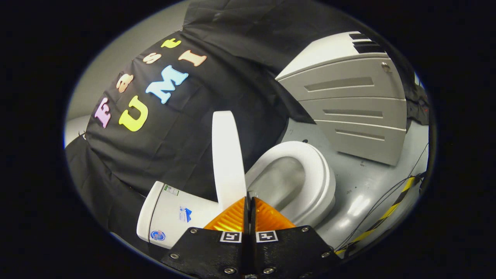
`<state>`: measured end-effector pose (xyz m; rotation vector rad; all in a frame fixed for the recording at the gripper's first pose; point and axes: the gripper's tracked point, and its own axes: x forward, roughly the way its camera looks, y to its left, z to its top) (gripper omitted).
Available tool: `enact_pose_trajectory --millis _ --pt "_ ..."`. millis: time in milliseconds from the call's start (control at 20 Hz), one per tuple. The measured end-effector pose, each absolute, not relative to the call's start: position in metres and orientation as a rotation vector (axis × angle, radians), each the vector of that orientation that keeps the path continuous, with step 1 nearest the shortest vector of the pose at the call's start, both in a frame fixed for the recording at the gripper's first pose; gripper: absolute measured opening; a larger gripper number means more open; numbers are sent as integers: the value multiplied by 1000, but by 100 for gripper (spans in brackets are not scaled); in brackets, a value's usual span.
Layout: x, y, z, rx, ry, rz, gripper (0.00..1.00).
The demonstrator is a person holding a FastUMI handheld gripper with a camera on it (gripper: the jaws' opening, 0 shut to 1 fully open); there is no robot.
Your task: Open the toilet lid.
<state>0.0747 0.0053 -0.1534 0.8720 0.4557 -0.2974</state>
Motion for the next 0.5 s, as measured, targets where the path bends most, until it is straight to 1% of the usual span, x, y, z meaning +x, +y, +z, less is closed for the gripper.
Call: enact_pose_trajectory --millis 150,500 --pt "81 21 -138 782 457 -255 0" --pt "87 48 -110 672 424 -206 0"
